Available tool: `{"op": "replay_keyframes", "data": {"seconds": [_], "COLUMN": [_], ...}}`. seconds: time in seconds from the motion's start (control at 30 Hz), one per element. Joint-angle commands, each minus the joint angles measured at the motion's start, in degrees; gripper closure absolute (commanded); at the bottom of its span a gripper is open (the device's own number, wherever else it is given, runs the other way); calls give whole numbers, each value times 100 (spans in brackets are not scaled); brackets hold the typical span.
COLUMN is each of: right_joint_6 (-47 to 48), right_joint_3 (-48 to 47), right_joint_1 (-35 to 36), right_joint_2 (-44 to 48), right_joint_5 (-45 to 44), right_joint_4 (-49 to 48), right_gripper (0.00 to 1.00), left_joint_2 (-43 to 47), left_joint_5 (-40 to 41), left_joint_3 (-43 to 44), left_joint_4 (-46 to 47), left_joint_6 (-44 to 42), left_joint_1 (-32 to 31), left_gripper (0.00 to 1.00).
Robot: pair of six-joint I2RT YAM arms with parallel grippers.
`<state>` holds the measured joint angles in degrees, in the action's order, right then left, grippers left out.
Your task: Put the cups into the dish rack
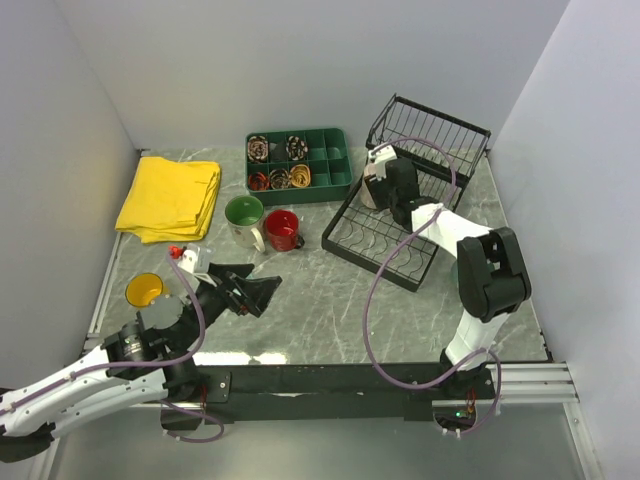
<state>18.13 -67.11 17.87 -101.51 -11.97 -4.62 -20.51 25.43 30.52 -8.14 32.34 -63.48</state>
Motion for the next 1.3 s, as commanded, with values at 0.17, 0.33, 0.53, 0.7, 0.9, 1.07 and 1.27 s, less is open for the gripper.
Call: {"op": "replay_keyframes", "data": {"seconds": [0.17, 0.33, 0.53, 0.7, 0.9, 1.07, 1.27], "right_joint_6": [112, 120, 305, 208, 463, 403, -20], "right_joint_3": [365, 348, 137, 13, 339, 629, 963], "right_joint_1": [-29, -20, -20, -20, -38, -55, -73], "right_joint_2": [1440, 1942, 1916, 1889, 2030, 2039, 1829], "right_joint_5": [405, 835, 924, 1617, 2207, 2348, 1514], "right_joint_4": [-22, 427, 778, 1174, 1385, 1359, 823], "right_gripper": [19, 19, 18, 17, 16, 15, 13], "left_joint_2": [-111, -199, -269, -173, -84, -137, -155], "left_joint_5": [-12, -56, -100, -82, -56, -56, -82], "left_joint_3": [-3, 164, 278, 270, 235, 243, 191], "left_joint_4": [260, 156, -12, -100, -144, -144, -82], "left_joint_6": [1, 106, 220, 291, 300, 308, 335], "left_joint_1": [-15, -24, -15, -24, -24, -15, -15], "left_gripper": [4, 4, 4, 4, 4, 4, 4]}}
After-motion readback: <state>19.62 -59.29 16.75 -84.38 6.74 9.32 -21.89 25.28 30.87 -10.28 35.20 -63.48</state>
